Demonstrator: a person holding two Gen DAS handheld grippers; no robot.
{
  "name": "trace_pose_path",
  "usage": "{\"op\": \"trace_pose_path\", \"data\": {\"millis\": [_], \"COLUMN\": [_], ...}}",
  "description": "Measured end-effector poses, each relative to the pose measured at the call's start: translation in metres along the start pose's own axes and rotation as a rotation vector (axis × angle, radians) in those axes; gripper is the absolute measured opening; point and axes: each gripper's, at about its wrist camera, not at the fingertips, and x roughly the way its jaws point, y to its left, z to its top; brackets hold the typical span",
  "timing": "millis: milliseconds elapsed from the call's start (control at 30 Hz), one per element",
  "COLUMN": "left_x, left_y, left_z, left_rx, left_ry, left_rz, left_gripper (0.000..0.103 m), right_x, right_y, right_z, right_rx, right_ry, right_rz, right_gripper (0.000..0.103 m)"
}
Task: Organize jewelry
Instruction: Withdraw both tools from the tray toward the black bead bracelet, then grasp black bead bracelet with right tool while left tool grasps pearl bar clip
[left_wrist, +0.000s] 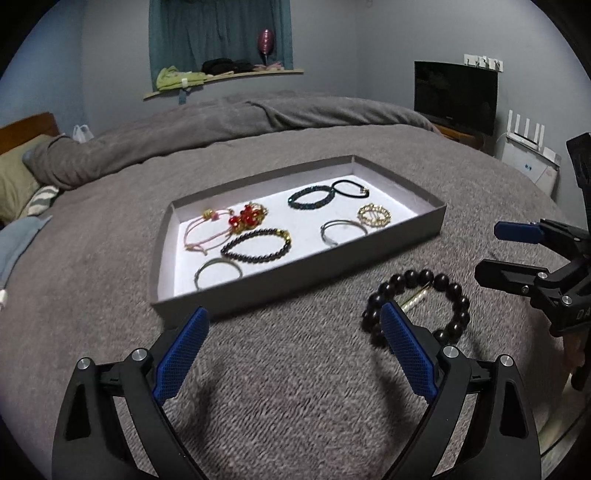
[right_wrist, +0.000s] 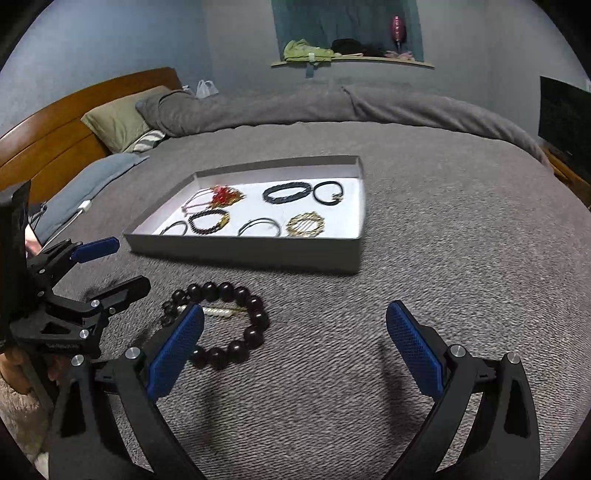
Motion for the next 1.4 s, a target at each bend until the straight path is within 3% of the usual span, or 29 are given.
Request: {"op": "trace_pose_path", "data": {"millis": [333, 400, 600, 733, 800, 867, 900, 933, 1100, 1400], "left_x": [0.003, 0.003, 0.005, 0.006, 0.006, 0.007, 0.007, 0.007, 0.007, 0.005], "left_y": [0.000, 0.000, 0.000, -0.004, -0.006, -0.008, -0.008, -0.008, -0.010, -0.024], "left_z": [-0.005, -0.005, -0.006, -0.007, -0.007, -0.007, -0.007, -0.007, -0.008, -0.007], "left_rx": [0.031, 0.035, 0.034, 0.045, 0.053, 0.057, 0.059, 0.059, 0.063, 0.109], "left_ry": [0.005, 0.006, 0.004, 0.009, 0.010, 0.011, 0.010, 0.009, 0.005, -0.013], "left_rz": [0.042, 0.039, 0.039, 0.038, 0.039, 0.038, 0.037, 0.035, 0.008, -0.054], "left_gripper": [0.094, 0.094, 0.094, 0.094, 0.094, 0.094, 0.094, 0.094, 0.094, 0.094], "right_x": [0.011, 0.013, 0.026, 0.032, 0.035, 0.037, 0.036, 0.035, 0.022, -0.027], "right_y": [0.017, 0.019, 0.014, 0.011, 0.010, 0.009, 0.009, 0.008, 0.008, 0.031], "right_z": [-0.009, -0.011, -0.011, -0.011, -0.011, -0.010, -0.010, -0.009, -0.005, 0.011], "right_rx": [-0.046, -0.043, 0.019, 0.069, 0.085, 0.102, 0.104, 0.112, 0.119, -0.016], "right_ry": [0.053, 0.069, 0.124, 0.142, 0.150, 0.158, 0.155, 0.153, 0.094, -0.156], "right_rz": [0.032, 0.041, 0.064, 0.092, 0.117, 0.129, 0.121, 0.124, 0.148, 0.205], "right_gripper": [0.096, 0.083, 0.060, 0.053, 0.038, 0.033, 0.022, 0.019, 0.014, 0.014]}}
